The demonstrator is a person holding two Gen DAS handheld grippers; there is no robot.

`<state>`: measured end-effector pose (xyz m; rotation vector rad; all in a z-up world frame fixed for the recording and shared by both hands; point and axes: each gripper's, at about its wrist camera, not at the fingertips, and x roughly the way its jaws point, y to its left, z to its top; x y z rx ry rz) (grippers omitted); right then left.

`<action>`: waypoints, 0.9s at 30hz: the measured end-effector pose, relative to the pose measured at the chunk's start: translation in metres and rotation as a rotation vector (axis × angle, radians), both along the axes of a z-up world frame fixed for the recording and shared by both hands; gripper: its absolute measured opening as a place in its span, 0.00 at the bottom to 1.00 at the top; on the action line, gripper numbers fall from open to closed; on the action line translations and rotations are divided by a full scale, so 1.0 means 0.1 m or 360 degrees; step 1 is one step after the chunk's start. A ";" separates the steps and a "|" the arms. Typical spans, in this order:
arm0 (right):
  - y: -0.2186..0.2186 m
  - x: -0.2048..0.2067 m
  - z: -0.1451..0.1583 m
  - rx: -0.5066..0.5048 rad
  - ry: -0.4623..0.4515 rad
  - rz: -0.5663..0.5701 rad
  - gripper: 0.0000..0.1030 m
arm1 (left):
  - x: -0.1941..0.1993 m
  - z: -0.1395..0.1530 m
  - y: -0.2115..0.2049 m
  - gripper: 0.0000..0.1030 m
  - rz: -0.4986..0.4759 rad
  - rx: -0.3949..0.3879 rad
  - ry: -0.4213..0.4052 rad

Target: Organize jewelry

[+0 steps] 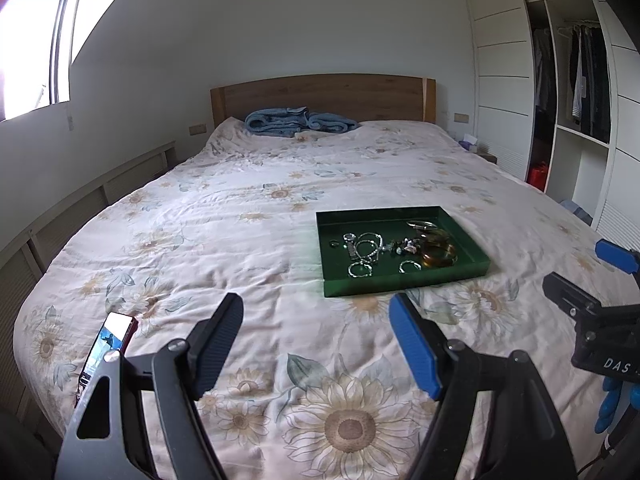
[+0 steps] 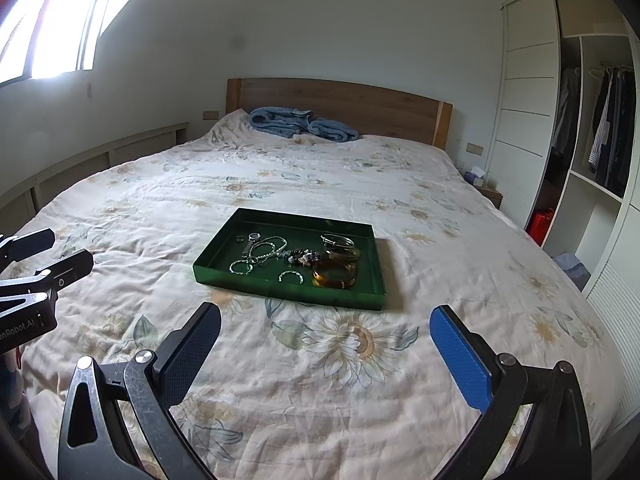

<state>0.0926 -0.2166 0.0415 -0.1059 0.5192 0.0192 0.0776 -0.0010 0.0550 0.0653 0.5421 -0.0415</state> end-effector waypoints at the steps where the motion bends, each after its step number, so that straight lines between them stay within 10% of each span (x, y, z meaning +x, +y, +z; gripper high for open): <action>1: 0.00 0.00 0.00 0.0002 0.0000 0.0001 1.00 | 0.00 0.00 0.01 0.72 0.0001 0.0001 -0.0001; 27: -0.01 0.00 -0.03 0.0007 0.0011 -0.0007 1.00 | 0.00 0.00 -0.01 0.72 -0.0001 0.0005 -0.0001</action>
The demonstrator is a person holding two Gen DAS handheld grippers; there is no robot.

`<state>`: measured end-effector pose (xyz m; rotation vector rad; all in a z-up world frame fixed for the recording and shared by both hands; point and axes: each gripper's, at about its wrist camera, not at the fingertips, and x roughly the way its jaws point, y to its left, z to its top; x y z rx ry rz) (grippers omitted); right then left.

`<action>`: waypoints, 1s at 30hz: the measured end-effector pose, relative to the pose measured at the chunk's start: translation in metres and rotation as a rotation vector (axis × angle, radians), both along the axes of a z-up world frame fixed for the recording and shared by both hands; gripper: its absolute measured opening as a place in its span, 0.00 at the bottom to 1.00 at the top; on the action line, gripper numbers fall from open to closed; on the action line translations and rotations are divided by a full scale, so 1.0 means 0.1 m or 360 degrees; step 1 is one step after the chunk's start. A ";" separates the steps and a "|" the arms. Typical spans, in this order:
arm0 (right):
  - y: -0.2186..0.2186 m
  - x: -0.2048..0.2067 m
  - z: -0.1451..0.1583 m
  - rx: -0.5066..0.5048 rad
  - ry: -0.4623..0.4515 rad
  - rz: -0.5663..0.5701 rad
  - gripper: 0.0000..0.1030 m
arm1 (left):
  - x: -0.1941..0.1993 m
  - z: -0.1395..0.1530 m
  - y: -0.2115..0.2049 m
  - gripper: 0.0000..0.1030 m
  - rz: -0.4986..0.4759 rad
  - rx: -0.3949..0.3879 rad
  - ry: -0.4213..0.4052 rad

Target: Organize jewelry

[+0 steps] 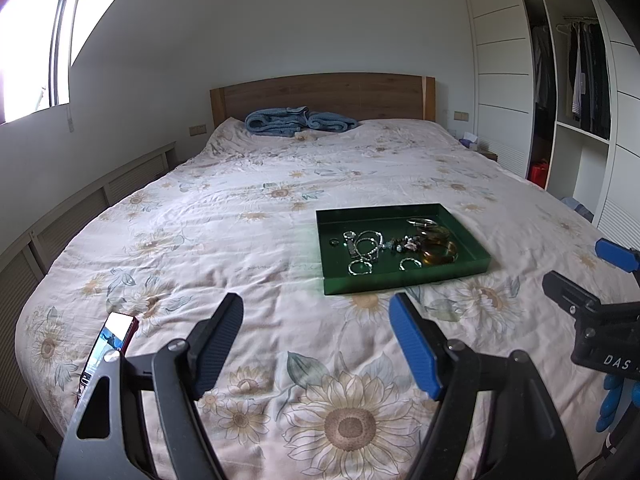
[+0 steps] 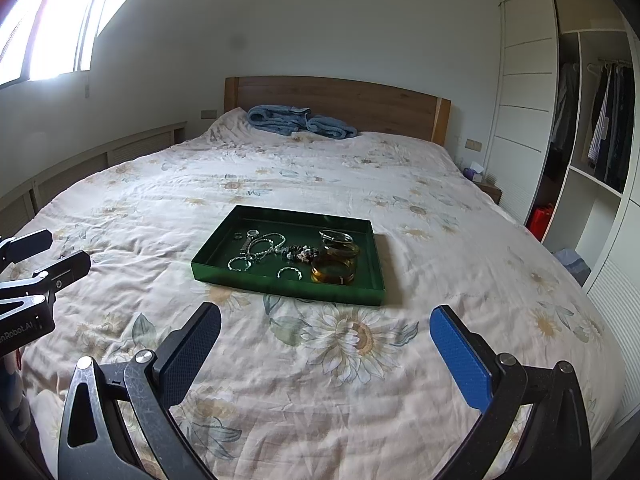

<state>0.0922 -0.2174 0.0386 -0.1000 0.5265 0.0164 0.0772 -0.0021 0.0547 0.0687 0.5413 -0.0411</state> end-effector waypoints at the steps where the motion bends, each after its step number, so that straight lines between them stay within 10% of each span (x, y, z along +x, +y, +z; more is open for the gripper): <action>1: 0.00 0.00 0.00 0.0000 0.0002 -0.0001 1.00 | 0.00 0.00 0.00 0.72 0.0000 0.0000 0.0000; 30: -0.01 0.01 -0.06 0.0005 0.0016 -0.0029 1.00 | -0.01 -0.01 0.04 0.72 -0.0006 0.0001 -0.0003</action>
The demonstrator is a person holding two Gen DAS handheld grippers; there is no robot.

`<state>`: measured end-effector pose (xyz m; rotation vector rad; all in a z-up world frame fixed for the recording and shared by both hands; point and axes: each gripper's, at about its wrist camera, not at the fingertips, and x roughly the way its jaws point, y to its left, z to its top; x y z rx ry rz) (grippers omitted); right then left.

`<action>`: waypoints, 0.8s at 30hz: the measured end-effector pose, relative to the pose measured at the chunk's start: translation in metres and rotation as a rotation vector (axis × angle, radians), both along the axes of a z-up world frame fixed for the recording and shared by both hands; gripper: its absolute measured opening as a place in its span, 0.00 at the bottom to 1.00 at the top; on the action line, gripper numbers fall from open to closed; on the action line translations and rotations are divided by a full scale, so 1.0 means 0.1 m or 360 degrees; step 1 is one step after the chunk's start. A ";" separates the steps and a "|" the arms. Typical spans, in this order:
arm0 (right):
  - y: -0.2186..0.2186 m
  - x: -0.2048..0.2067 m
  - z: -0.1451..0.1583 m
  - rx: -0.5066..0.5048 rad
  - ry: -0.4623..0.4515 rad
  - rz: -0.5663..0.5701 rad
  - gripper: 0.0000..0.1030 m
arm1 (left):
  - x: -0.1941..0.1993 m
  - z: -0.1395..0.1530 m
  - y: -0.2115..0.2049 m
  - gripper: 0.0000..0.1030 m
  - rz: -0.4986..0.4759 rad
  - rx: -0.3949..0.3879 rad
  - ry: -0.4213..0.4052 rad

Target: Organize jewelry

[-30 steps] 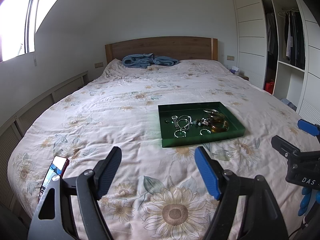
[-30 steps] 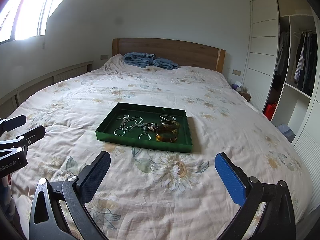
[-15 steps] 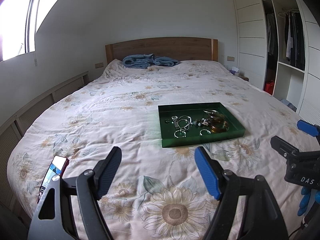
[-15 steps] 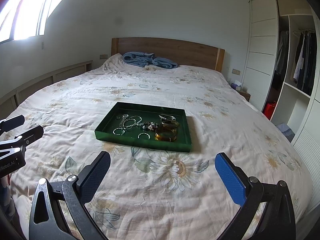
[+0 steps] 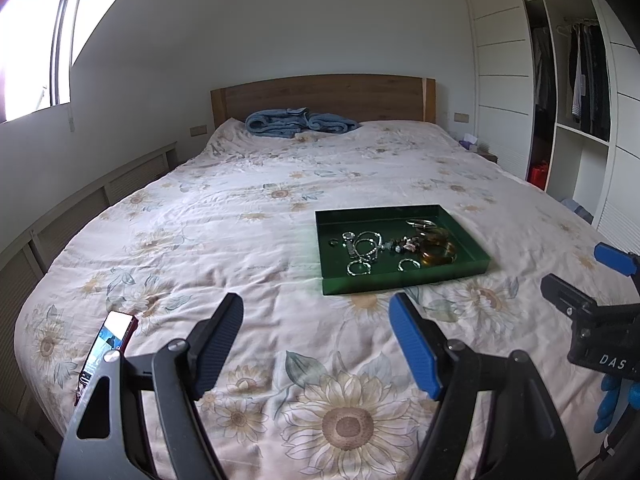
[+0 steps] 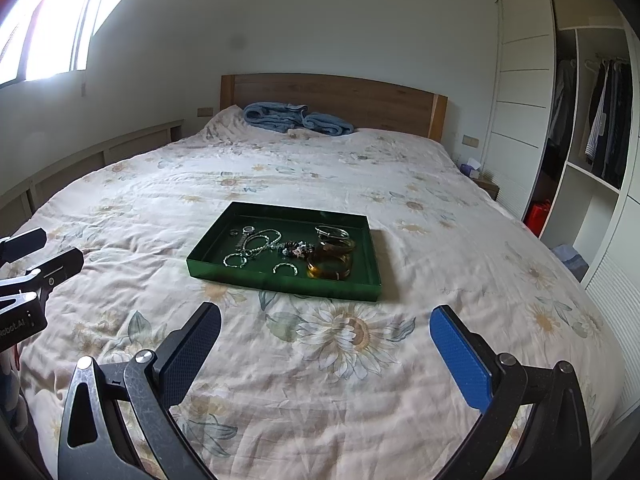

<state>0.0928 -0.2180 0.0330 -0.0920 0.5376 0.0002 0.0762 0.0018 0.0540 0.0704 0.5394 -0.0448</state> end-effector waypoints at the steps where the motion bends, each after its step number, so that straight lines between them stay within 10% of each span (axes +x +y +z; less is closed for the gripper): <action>1: -0.01 0.00 0.00 0.0001 0.0001 -0.0001 1.00 | 0.00 0.00 0.00 0.72 0.0000 0.0000 0.0000; 24: -0.01 0.01 -0.01 -0.0001 0.0008 -0.0005 1.00 | 0.00 0.00 -0.01 0.72 0.0000 0.0002 -0.0001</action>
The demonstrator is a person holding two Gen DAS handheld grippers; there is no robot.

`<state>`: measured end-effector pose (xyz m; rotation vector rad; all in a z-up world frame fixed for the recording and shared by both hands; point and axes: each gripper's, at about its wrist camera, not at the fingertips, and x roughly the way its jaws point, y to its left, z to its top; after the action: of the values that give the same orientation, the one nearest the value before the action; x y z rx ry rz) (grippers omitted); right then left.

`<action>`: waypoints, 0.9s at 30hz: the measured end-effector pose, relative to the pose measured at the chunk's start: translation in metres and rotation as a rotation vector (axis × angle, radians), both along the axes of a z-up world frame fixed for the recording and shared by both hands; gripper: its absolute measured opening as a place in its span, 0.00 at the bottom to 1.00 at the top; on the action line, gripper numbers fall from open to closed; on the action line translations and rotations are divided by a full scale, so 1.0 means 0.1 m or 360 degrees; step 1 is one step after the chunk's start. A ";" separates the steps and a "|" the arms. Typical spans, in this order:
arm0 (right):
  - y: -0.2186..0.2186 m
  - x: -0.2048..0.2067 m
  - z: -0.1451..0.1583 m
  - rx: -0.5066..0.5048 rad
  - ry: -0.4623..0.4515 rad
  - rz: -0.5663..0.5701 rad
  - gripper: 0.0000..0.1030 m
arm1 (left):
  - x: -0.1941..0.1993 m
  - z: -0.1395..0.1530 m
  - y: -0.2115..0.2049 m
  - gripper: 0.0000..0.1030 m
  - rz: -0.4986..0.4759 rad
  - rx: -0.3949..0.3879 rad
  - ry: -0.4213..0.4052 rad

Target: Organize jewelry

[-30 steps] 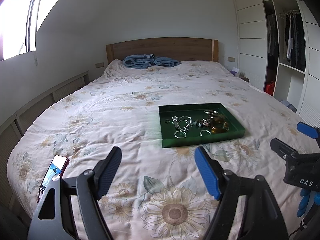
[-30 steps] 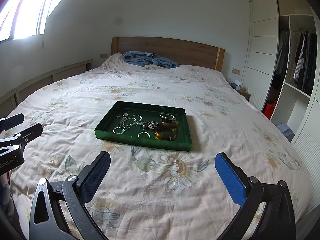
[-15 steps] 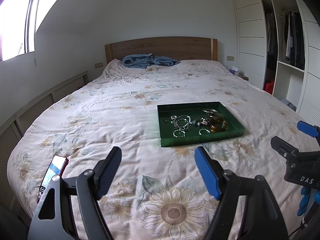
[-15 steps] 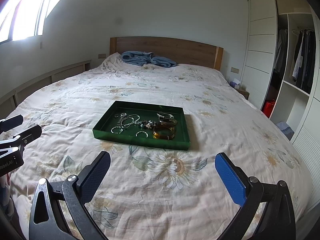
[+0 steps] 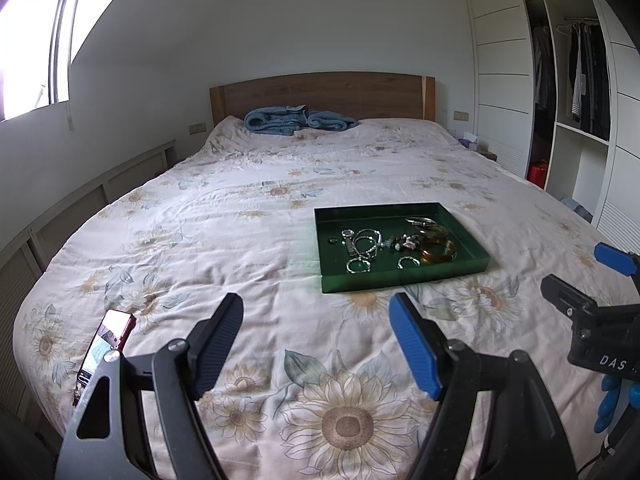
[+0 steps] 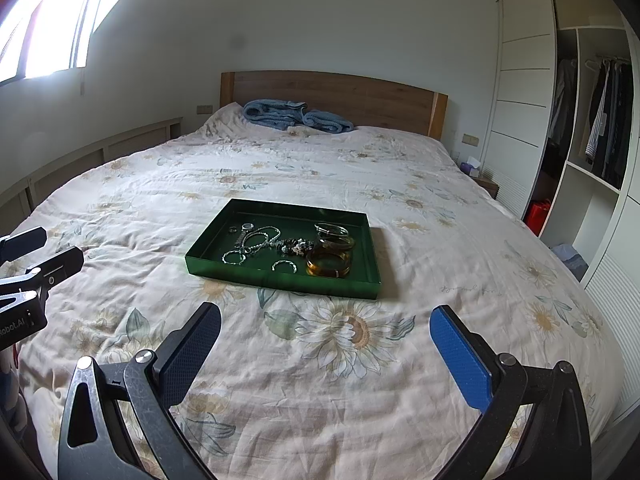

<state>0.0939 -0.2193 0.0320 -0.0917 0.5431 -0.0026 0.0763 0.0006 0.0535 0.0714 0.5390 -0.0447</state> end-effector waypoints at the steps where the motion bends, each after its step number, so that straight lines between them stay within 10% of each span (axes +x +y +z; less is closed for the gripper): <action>1: 0.00 0.00 0.00 0.0000 0.0000 -0.0001 1.00 | 0.00 0.00 0.00 0.72 0.0000 0.0000 0.0000; 27: -0.07 0.00 -0.08 0.0002 0.0022 -0.0011 1.00 | -0.01 -0.04 0.03 0.72 -0.0001 0.0006 0.0008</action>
<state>0.0936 -0.2262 0.0245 -0.0888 0.5571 -0.0087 0.0750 0.0037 0.0500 0.0754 0.5441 -0.0442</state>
